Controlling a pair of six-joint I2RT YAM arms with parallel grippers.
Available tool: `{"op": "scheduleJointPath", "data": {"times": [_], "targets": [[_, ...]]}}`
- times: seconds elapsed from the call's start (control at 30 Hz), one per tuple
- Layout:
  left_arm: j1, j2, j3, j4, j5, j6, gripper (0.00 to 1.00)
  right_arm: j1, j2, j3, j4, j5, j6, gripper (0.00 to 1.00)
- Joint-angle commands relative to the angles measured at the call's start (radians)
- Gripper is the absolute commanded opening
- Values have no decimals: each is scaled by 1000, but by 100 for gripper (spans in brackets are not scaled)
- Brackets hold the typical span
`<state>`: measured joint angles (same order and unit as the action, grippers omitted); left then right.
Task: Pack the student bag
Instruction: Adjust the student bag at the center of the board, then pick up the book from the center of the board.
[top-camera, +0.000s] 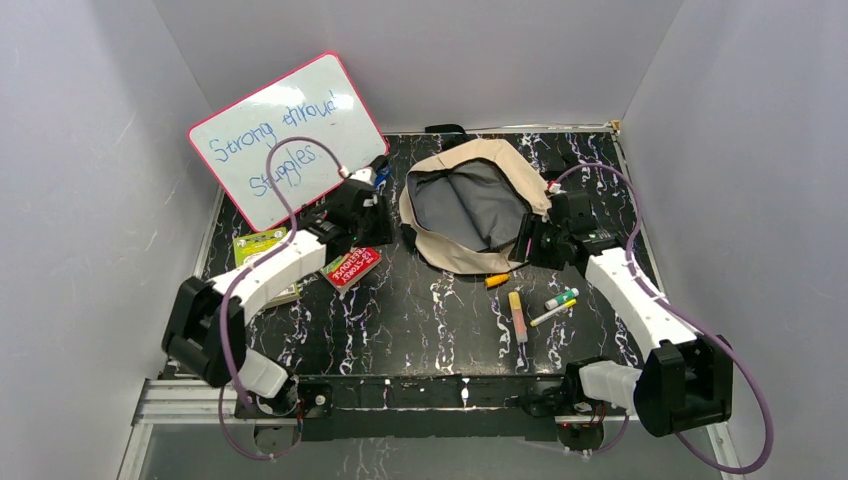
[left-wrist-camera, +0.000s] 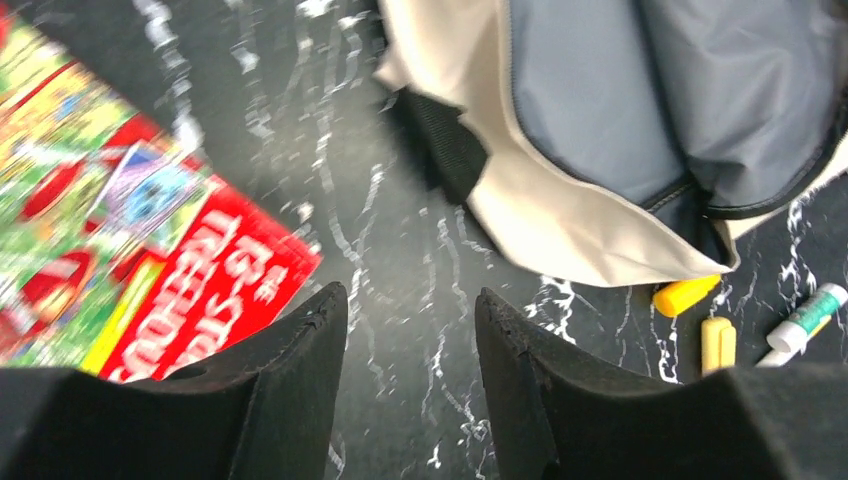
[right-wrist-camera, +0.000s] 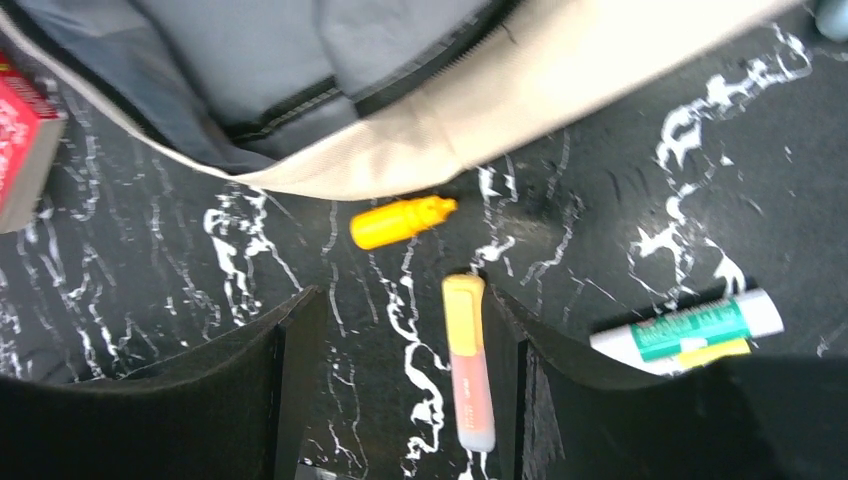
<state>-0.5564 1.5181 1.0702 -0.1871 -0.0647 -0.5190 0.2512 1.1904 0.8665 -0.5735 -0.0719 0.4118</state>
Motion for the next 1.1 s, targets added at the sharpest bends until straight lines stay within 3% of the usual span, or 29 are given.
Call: {"op": "scheduleJointPath", "data": {"times": [0.0,0.17,0.27,0.37,0.67,0.9,1.07], "targets": [[41,-183,-106,-95,-209,-154,50,52,-38,22,139,-92,-21,66],[293,-300,-266,-119,-40,-235,52,263,83,143,231,-30,-20,69],[367,-368,-300,-127,-23,-223,58,362,206,235,306,-47,-32,73],[398,-390,-320,-123,-10,-225,64,446,357,354,369,-102,-58,77],[420,-329,-414,-26,92,-231,64,516,822,733,406,-255,-119,77],[420,-260,-442,21,113,-216,63,517,1055,990,353,-317,-145,78],[420,-231,-456,34,112,-216,61,521,1144,1048,343,-338,-139,78]]}}
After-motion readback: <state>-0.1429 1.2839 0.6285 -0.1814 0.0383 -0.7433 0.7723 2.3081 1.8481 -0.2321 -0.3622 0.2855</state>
